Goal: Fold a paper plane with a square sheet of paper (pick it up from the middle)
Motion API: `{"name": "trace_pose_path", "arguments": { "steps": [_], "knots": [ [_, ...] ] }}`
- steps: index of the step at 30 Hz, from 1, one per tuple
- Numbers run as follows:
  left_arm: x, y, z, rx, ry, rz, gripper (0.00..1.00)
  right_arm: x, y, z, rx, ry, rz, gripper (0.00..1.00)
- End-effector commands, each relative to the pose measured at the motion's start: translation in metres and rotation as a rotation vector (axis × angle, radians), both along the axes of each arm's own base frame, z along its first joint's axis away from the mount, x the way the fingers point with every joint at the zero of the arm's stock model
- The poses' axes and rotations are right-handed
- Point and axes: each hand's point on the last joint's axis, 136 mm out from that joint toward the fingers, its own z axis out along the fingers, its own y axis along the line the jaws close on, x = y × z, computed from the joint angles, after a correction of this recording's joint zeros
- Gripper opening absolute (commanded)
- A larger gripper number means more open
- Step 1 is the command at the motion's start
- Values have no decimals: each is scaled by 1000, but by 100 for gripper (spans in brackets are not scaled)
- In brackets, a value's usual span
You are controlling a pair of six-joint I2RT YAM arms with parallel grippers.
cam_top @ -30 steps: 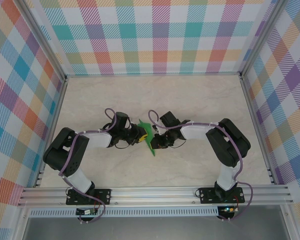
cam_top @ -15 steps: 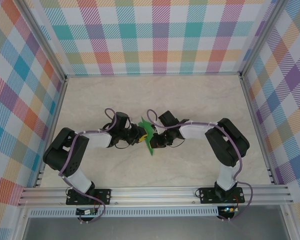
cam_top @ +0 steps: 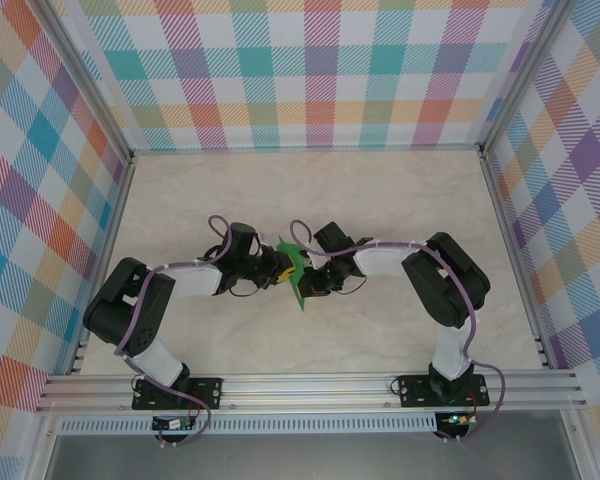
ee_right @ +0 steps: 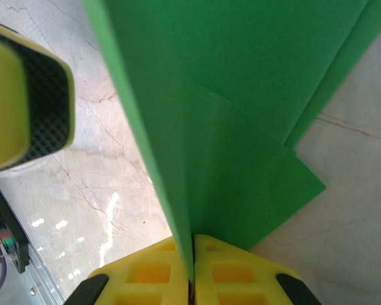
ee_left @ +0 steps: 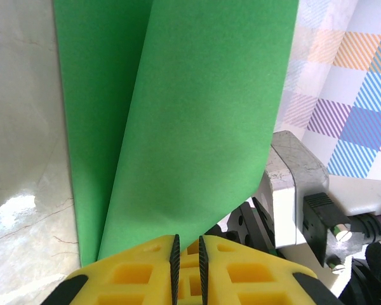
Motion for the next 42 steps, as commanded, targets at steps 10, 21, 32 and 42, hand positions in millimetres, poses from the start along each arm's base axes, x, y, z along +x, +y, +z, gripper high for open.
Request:
{"name": "trace_pose_path", "arguments": {
  "steps": [10, 21, 32, 42],
  "knots": [
    [7, -9, -3, -6, -9, -21, 18, -3, 5, -1, 2, 15, 35, 12],
    [12, -12, 2, -16, -26, -25, 17, -11, -14, 6, -95, -36, 223, 7],
    [13, -15, 12, -46, -61, -30, 17, -6, -27, 9, -171, -123, 365, 7],
    [17, -17, 15, -55, -66, -34, 16, -2, -36, 15, -195, -185, 414, 8]
  ]
}}
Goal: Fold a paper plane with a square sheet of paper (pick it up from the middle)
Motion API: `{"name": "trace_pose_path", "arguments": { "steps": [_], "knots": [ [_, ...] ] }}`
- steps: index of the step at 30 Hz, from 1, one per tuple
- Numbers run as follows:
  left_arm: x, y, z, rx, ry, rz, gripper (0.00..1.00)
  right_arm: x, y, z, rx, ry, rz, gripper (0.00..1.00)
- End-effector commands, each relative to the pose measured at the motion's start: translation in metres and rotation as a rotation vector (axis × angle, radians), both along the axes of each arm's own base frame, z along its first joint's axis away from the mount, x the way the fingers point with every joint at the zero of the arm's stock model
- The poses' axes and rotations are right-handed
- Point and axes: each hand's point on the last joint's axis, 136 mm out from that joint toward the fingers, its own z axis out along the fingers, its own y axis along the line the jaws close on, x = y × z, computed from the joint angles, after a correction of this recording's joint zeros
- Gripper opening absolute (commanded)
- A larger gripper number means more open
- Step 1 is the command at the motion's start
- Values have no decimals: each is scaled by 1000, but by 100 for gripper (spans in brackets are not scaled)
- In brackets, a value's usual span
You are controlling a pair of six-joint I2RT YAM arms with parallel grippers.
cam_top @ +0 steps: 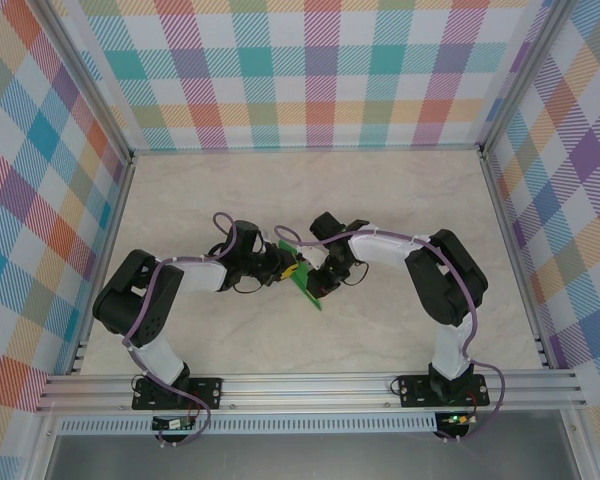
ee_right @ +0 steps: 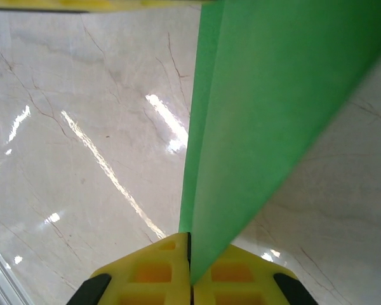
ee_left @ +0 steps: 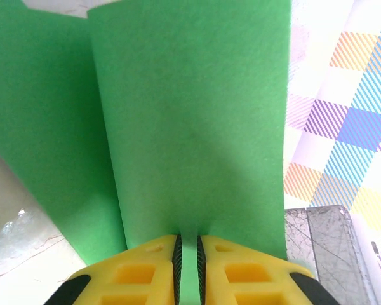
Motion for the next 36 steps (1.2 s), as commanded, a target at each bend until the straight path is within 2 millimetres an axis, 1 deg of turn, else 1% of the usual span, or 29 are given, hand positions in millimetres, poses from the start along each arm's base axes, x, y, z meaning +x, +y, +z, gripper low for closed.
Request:
{"name": "trace_pose_path", "arguments": {
  "steps": [1, 4, 5, 9, 15, 19, 25, 28, 36],
  "knots": [
    [5, -10, 20, -41, -53, -26, 16, 3, -2, 7, 4, -22, 38, 11],
    [6, -10, 18, -39, -48, -25, 16, 3, 6, 13, 53, -3, 11, 23],
    [5, -10, 17, -36, -44, -24, 16, 5, 7, 14, 60, 2, -22, 27],
    [5, -9, 15, -31, -37, -21, 16, 11, 12, 23, 118, -9, -92, 33],
    [4, -8, 15, -27, -35, -22, 16, 25, 14, 36, 173, -68, -196, 34],
    [3, -8, 15, -25, -34, -20, 16, 31, 16, 39, 195, -93, -232, 32],
    [1, -5, 16, -19, -34, -14, 16, 29, 23, 36, 231, -55, -240, 18],
    [-2, -3, 17, -15, -36, -14, 16, 28, 26, 32, 240, -36, -234, 12],
    [-15, 9, 13, 41, -29, -11, 16, 24, 31, 21, 246, 5, -203, 10]
  ]
}}
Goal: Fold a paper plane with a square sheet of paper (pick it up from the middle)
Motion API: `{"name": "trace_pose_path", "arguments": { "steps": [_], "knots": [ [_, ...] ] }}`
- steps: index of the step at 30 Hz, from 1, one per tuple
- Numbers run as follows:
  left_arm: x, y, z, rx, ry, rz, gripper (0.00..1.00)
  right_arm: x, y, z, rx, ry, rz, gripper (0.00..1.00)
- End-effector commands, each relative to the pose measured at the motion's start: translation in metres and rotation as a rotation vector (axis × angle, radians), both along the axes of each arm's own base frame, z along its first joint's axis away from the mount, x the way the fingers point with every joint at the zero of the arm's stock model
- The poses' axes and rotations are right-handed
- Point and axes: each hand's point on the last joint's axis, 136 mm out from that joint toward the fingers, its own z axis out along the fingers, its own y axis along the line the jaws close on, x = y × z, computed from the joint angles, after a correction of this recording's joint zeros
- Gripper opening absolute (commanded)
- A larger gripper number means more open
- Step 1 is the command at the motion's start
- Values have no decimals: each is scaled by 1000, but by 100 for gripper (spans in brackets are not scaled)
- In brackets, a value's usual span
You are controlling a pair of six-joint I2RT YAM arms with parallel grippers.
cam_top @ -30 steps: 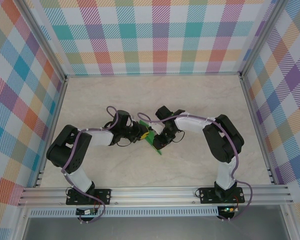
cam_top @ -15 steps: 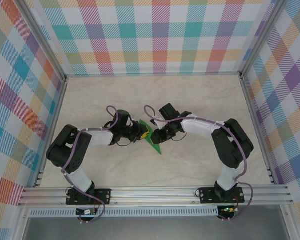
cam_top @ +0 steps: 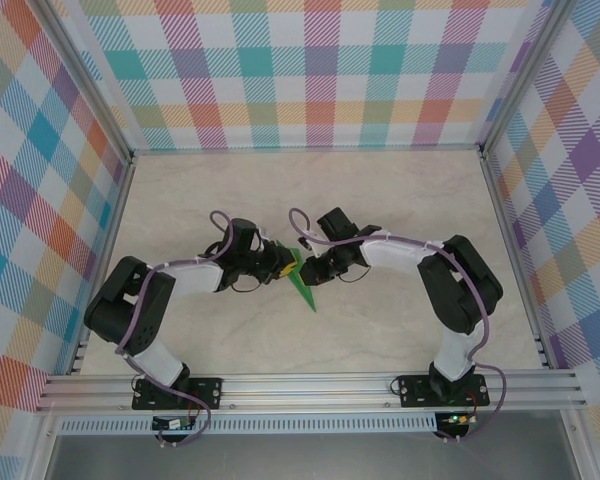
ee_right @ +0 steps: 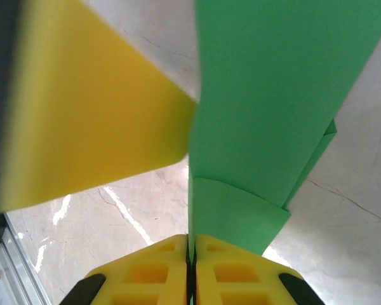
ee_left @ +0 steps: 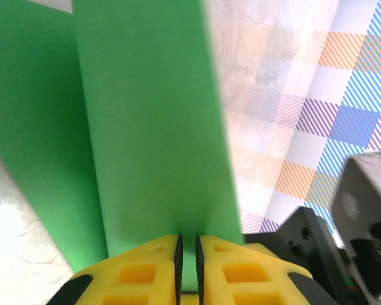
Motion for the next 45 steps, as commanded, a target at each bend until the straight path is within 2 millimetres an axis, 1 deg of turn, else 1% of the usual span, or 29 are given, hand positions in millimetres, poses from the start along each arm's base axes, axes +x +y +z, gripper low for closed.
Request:
{"name": "trace_pose_path", "arguments": {
  "steps": [1, 5, 9, 19, 31, 38, 41, 45],
  "knots": [
    [-13, 8, -6, 45, 8, -7, 15, -3, 5, -5, 28, 31, 28, 10],
    [-17, 12, -9, 65, 11, -3, 15, -2, 8, -8, 32, 43, 38, 9],
    [-17, 11, -9, 62, 11, -3, 15, -2, 9, -10, 32, 48, 37, 9],
    [-12, 3, -13, 36, 16, -21, 15, 1, 11, -10, 50, 74, 60, 10],
    [0, -5, -16, 21, 7, -32, 15, 0, 8, -9, 59, 103, 80, 14],
    [3, -5, -21, 33, 13, -24, 14, 0, 7, -13, 46, 112, 80, 15],
    [2, -3, -26, 42, 22, -21, 14, 1, 6, -11, 41, 107, 75, 17],
    [2, -3, -26, 46, 25, -18, 13, 1, 4, -8, 36, 101, 51, 25]
  ]
}}
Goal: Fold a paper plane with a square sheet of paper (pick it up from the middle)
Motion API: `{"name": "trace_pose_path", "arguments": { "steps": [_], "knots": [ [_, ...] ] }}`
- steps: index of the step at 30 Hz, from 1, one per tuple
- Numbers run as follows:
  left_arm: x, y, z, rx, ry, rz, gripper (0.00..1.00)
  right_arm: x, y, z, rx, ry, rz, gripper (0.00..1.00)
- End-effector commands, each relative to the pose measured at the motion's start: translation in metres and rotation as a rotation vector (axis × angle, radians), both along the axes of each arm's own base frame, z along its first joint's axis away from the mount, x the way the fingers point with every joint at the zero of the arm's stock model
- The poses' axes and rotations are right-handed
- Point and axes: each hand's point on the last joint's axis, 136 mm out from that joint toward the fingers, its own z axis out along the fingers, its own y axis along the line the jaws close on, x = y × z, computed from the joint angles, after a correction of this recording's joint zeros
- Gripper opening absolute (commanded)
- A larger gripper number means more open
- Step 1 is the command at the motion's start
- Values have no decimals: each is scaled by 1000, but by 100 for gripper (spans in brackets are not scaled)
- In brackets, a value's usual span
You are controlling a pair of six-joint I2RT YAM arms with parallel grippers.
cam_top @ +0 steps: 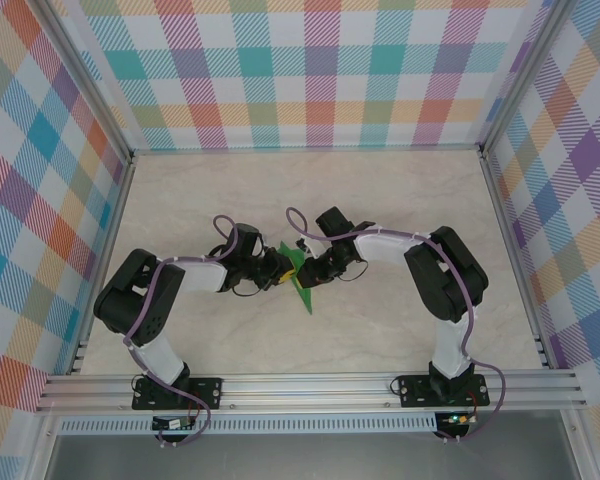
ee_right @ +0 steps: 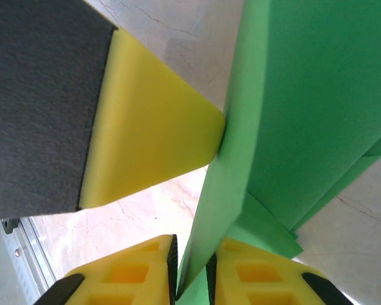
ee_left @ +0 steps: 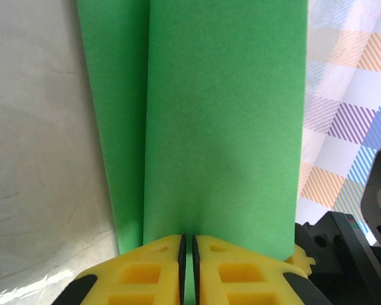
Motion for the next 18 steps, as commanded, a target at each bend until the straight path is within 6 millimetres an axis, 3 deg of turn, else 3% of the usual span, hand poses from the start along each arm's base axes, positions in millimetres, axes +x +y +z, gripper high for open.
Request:
{"name": "trace_pose_path", "arguments": {
  "steps": [1, 11, 18],
  "knots": [
    [6, -7, 7, -6, -36, -18, 13, 3, 0, 8, 12, -7, -12, 26],
    [8, -7, 5, -2, -31, -18, 13, 12, -22, 21, 17, -179, -267, 44],
    [8, -8, 5, 0, -27, -19, 13, 5, -26, 20, -24, -251, -365, 47]
  ]
}}
